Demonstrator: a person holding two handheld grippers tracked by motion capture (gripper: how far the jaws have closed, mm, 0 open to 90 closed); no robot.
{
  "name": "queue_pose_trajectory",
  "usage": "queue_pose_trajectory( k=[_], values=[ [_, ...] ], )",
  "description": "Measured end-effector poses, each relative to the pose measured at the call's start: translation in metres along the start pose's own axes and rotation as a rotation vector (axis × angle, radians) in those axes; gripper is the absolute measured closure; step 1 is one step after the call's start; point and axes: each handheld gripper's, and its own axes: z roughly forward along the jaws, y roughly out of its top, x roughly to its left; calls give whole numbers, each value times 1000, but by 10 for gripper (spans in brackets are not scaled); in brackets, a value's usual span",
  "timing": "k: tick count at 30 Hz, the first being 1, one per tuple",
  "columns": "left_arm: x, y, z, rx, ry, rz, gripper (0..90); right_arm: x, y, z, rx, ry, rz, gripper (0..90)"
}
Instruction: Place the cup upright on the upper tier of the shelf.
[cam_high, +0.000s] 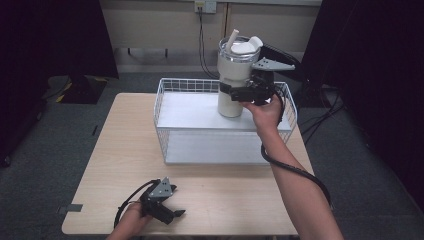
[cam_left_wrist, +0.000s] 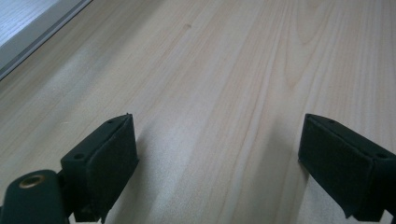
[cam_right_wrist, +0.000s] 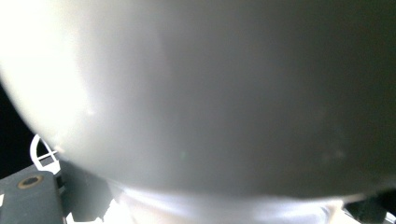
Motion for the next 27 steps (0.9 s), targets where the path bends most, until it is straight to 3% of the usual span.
queue_pose_trajectory(
  k=[27],
  values=[
    [-1,0,0,-1,4,-3,109,-5,-7,10,-10,-18,-4,97]
  ],
)
